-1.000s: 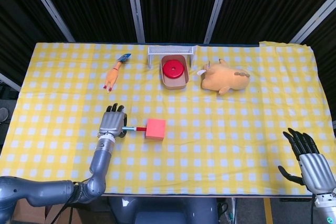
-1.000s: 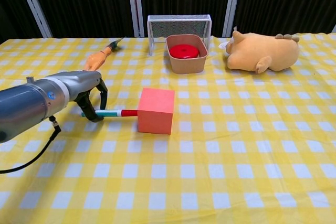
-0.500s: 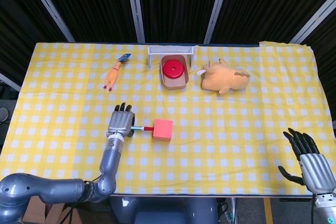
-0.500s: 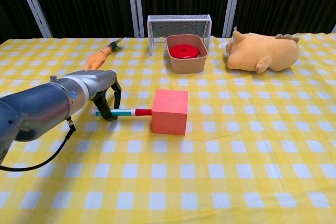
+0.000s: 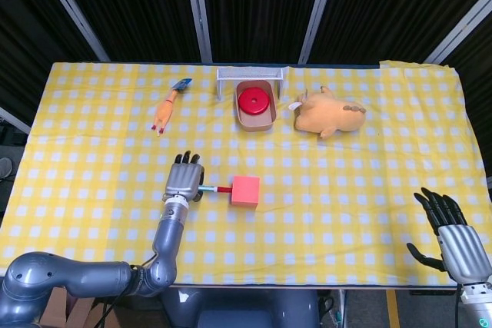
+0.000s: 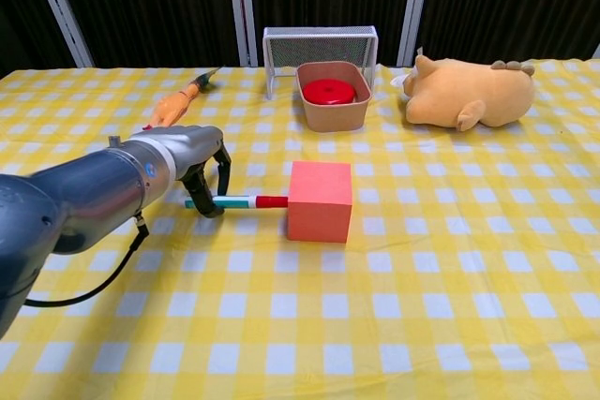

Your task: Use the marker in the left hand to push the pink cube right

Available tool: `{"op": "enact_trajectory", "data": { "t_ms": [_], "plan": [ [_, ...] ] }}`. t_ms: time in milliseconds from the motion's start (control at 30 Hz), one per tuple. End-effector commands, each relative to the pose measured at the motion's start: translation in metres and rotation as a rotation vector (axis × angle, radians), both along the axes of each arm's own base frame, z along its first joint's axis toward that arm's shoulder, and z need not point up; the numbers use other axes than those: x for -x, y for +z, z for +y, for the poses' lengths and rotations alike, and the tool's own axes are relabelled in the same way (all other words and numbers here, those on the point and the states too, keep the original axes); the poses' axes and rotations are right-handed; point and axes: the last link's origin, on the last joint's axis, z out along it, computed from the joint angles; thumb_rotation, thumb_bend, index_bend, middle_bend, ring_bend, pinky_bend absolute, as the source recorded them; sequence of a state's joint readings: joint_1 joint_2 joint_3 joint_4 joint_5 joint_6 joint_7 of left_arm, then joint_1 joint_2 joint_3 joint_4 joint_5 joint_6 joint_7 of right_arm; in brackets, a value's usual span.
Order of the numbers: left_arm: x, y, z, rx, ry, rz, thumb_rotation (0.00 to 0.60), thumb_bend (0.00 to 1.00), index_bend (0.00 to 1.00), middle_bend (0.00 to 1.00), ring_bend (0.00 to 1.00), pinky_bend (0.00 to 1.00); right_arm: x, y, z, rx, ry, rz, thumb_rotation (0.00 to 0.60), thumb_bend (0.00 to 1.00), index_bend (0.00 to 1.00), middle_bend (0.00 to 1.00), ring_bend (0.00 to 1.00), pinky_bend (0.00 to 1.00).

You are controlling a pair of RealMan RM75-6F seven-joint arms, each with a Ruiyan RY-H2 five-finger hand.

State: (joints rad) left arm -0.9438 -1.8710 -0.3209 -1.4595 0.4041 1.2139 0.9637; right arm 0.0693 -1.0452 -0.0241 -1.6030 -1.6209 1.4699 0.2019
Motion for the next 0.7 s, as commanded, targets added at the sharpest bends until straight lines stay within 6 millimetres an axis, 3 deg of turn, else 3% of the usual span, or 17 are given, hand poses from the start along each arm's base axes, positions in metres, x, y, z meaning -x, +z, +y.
{"op": "enact_trajectory", "data": {
  "t_ms": [33, 467, 700],
  "plan": [
    [-0.006, -0.003, 0.001, 0.004, -0.009, -0.003, 0.600, 0.45, 0.68, 0.12, 0.00, 0.09, 0.000, 0.000, 0.000, -0.001, 0.000, 0.001, 0.600, 0.32, 0.00, 0.00, 0.00, 0.00],
    [-0.045, -0.024, 0.000, 0.032, -0.060, -0.010, 0.600, 0.45, 0.68, 0.12, 0.00, 0.09, 0.001, 0.000, 0.000, -0.005, -0.004, -0.003, 0.600, 0.32, 0.00, 0.00, 0.00, 0.00],
    [-0.054, -0.029, -0.004, 0.041, -0.074, -0.004, 0.600, 0.45, 0.69, 0.12, 0.00, 0.09, 0.001, 0.001, 0.000, -0.001, -0.005, -0.006, 0.600, 0.32, 0.00, 0.00, 0.00, 0.00]
  ]
}}
